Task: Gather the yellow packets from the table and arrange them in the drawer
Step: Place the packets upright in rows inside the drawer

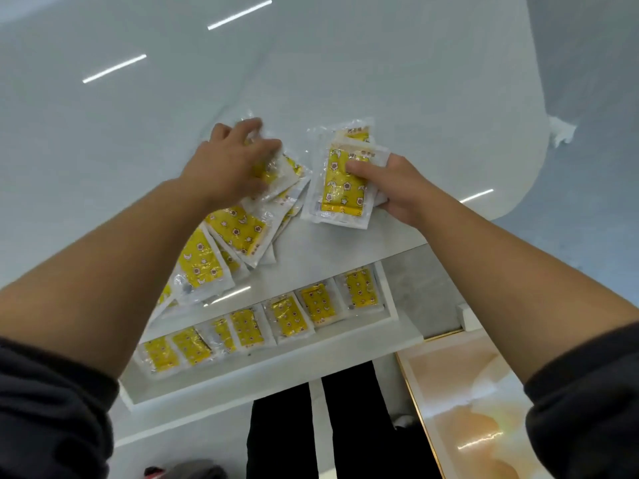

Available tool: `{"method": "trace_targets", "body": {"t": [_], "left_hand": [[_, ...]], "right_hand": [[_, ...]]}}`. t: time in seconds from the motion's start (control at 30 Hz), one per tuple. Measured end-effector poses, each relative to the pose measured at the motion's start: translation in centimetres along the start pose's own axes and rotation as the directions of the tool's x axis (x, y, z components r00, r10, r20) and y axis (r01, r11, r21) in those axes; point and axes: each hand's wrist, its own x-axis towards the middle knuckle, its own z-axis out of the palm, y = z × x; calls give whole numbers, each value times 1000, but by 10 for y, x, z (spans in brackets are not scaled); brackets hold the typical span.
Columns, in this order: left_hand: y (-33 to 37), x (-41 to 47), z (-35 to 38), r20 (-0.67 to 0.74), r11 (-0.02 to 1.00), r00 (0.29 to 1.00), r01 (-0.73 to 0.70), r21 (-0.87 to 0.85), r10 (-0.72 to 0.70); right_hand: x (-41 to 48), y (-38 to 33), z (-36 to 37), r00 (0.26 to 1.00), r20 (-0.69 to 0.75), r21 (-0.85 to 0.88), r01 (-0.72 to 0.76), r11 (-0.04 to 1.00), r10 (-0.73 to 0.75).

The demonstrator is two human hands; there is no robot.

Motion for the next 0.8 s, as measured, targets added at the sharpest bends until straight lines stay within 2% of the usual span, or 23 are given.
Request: {"method": "trace_targets", "body": {"t": [0.1, 0.27, 0.4, 0.57, 0.63, 0.67, 0.73, 0.8], "left_hand": [[-8, 3, -10, 109, 995, 990, -95, 27, 91], [-1, 13, -12, 8, 911, 974, -215, 353, 226], [10, 24, -13, 11, 891, 970, -227, 394, 242], [22, 24, -14, 19, 973, 985, -175, 150, 174], [25, 21, -13, -49, 997, 996, -77, 32, 78], [26, 19, -12, -79, 994, 997, -2, -105, -7], [29, 15, -13, -65, 890, 979, 147, -432, -194], [30, 11, -10, -37, 766, 959, 200, -611, -281]], "right_hand": [[1, 8, 3, 1000, 9, 58, -28, 998, 27], [3, 19, 8, 997, -6, 57, -74, 996, 75], [3, 24, 8, 998, -34, 74, -59, 996, 61], [0, 26, 4, 996, -65, 113, -51, 992, 58], [-1, 26, 1, 997, -55, 148, -42, 988, 51], [-2, 25, -1, 998, -44, 160, -38, 986, 46], [-4, 23, -2, 999, -14, 176, -28, 984, 31], [-5, 19, -2, 1000, 21, 174, -21, 985, 18]]}}
